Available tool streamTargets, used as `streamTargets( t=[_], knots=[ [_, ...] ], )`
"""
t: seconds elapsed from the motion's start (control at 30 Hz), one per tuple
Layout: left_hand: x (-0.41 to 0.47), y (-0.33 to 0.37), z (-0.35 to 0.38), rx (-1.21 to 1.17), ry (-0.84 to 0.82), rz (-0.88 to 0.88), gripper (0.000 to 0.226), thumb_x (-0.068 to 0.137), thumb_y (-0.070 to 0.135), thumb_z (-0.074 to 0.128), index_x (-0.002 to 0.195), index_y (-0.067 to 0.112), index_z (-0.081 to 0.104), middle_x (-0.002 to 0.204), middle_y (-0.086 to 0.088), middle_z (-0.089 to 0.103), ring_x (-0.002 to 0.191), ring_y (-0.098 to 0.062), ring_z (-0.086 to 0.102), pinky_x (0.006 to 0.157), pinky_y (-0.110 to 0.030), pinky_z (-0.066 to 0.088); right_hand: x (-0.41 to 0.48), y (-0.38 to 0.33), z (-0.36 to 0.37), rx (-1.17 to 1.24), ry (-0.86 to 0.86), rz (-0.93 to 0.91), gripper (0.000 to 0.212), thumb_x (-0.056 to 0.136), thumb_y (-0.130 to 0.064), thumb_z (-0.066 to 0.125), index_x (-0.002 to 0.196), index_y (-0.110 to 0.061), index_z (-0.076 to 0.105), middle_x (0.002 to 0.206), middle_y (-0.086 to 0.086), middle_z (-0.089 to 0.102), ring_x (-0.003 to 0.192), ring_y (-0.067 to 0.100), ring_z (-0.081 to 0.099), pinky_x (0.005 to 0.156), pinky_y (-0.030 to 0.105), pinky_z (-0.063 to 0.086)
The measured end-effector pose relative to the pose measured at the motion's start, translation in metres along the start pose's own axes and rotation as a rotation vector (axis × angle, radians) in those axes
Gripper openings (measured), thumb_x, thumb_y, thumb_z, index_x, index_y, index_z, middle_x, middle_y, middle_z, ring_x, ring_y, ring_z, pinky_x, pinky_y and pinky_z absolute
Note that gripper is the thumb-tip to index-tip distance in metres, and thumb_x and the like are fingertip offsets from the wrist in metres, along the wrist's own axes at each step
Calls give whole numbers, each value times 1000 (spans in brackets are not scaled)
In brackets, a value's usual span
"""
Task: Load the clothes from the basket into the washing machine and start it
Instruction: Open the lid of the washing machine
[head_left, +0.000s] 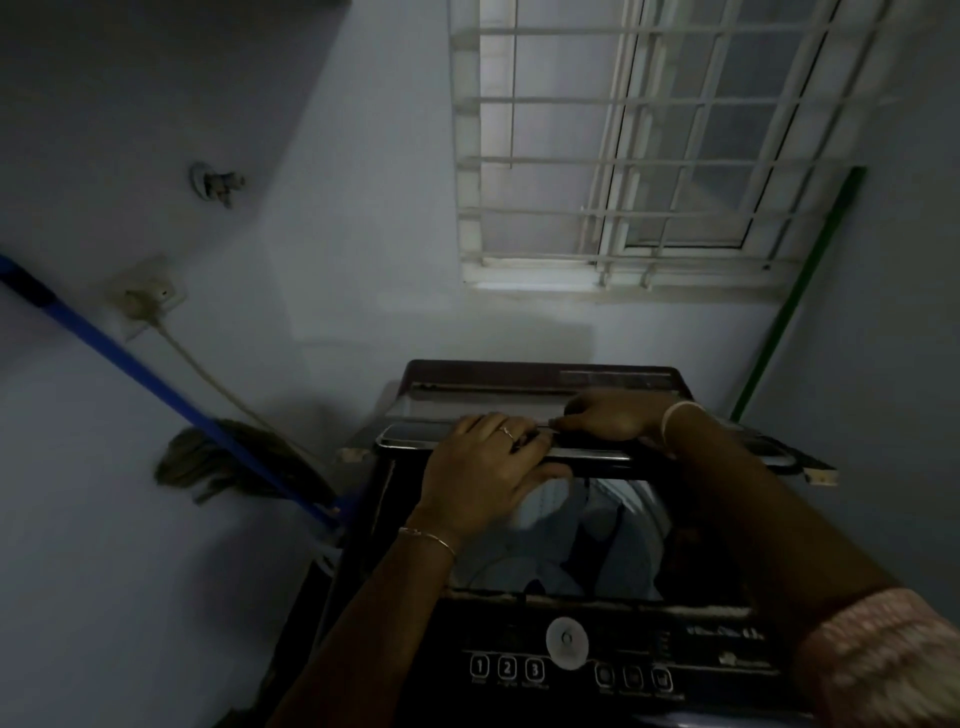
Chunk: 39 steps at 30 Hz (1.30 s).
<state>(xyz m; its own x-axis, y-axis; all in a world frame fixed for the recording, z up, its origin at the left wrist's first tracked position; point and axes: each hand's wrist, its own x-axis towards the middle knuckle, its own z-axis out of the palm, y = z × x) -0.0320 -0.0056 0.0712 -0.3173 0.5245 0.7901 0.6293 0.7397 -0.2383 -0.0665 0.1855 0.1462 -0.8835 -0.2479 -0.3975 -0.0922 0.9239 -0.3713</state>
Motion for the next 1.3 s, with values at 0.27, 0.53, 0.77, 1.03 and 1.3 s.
streamTargets(
  t=[0.27, 0.53, 0.77, 1.03, 1.3],
  knots=[
    [86, -46, 6, 104, 71, -59, 41, 90, 55, 50, 78, 23, 72, 81, 1, 65, 69, -19, 59, 64, -31, 40, -15, -12, -63, -41, 377, -58, 45, 99, -46, 36, 115, -15, 65, 125, 11, 62, 110, 25, 56, 91, 33, 42],
    [158, -69, 33, 64, 112, -348, 25, 89, 46, 56, 90, 26, 70, 92, 4, 64, 87, -19, 59, 78, -35, 41, 4, -8, -84, -342, 1234, -270, 13, 87, -19, 55, 93, -12, 65, 88, 8, 66, 80, 30, 61, 64, 32, 41],
    [197, -81, 58, 135, 50, -437, 20, 92, 35, 58, 85, 18, 66, 88, -1, 64, 82, -22, 61, 72, -34, 43, 34, 11, -87, -512, 1253, -116, 57, 77, -25, 64, 132, -15, 52, 127, 13, 53, 117, 31, 50, 97, 47, 39],
    [214, -104, 89, -26, -67, -489, 37, 96, 34, 46, 128, 19, 56, 124, -2, 56, 115, -20, 53, 96, -37, 43, 78, 23, -96, -498, 1101, -46, 78, 77, -30, 66, 146, -13, 33, 143, 13, 42, 136, 31, 37, 113, 48, 27],
    [206, -117, 118, -11, -400, -451, 77, 89, 34, 57, 151, 20, 15, 161, -2, 1, 149, -23, 2, 117, -53, 18, 109, 21, -129, -349, 1014, -69, 78, 84, -33, 60, 149, -13, 22, 151, 11, 29, 142, 28, 23, 115, 43, 27]
  ],
)
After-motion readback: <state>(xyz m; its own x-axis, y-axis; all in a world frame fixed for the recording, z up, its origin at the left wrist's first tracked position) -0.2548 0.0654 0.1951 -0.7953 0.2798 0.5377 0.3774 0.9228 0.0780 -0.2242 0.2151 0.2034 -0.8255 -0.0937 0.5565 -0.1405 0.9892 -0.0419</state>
